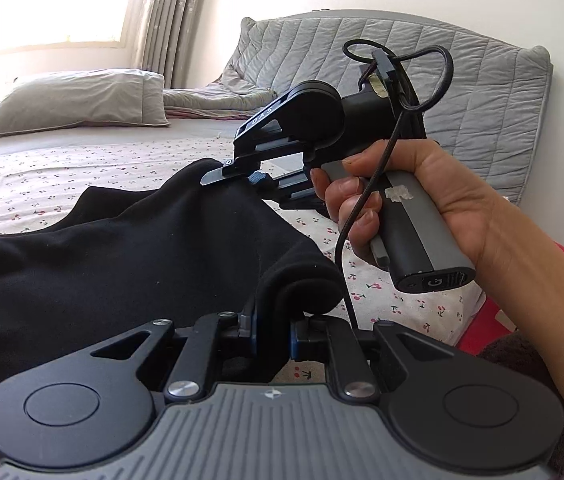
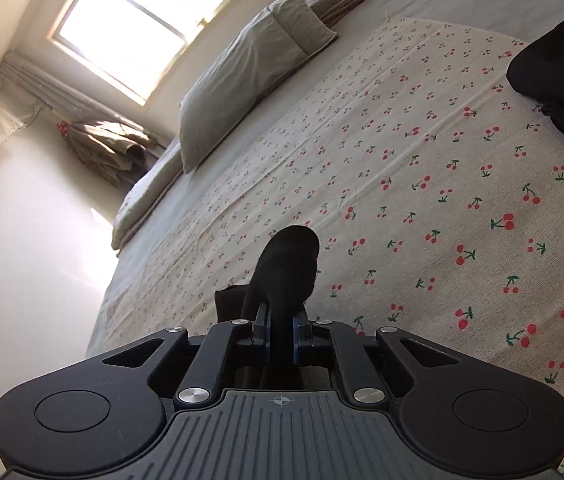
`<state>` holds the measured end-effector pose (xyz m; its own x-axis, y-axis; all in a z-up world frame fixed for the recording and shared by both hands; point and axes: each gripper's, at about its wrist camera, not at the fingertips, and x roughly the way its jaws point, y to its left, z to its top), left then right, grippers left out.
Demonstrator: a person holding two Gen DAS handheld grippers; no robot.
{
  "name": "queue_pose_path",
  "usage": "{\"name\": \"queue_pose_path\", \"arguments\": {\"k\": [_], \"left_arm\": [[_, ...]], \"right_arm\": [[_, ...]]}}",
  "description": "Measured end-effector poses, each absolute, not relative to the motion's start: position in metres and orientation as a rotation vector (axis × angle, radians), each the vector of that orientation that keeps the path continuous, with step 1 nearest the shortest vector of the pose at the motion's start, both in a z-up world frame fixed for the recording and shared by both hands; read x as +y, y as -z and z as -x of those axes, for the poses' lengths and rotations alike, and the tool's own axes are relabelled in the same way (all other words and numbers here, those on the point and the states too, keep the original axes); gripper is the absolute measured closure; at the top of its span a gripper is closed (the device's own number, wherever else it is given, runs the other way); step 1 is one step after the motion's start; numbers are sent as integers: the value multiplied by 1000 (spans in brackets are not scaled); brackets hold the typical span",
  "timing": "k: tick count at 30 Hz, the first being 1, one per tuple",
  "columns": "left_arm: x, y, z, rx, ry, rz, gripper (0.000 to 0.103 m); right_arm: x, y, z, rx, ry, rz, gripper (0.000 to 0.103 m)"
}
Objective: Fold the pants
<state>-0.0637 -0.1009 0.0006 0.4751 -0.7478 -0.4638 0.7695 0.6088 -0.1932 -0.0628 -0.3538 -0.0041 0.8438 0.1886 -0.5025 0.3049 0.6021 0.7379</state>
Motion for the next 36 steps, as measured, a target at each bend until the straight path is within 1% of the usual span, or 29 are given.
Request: {"name": "queue_pose_path", "arguments": {"k": [7, 14, 19, 23, 25, 27, 28, 30, 34, 36], "left_arm": [[-47, -16, 50, 562, 911, 141, 89], [19, -27, 41, 569, 787, 252, 89], [62, -13, 31, 659, 711, 305, 89], [78, -1, 22, 720, 698, 342, 86], [86, 2, 18, 734, 709, 361, 82], [91, 3, 17, 739, 719, 378, 69], [96, 3, 15, 740, 731, 385, 66], [98, -2, 15, 738, 757, 376, 49], [92, -12, 16, 706, 823, 322, 37], [89, -20, 17, 687, 848, 292, 25]], "right_arm": [[-328, -20, 49, 520, -29, -938, 93], [-270, -35, 0, 490, -207, -932, 92], [-220, -28, -41, 544, -296, -871, 91], [-188, -14, -67, 616, -302, -806, 90], [-177, -6, -76, 645, -306, -793, 89], [-170, 2, -80, 672, -304, -788, 89], [-168, 5, -80, 680, -303, -788, 89], [-169, 4, -77, 679, -307, -787, 89], [-182, -9, -67, 628, -313, -807, 89], [-188, -14, -64, 609, -314, -819, 89]]}}
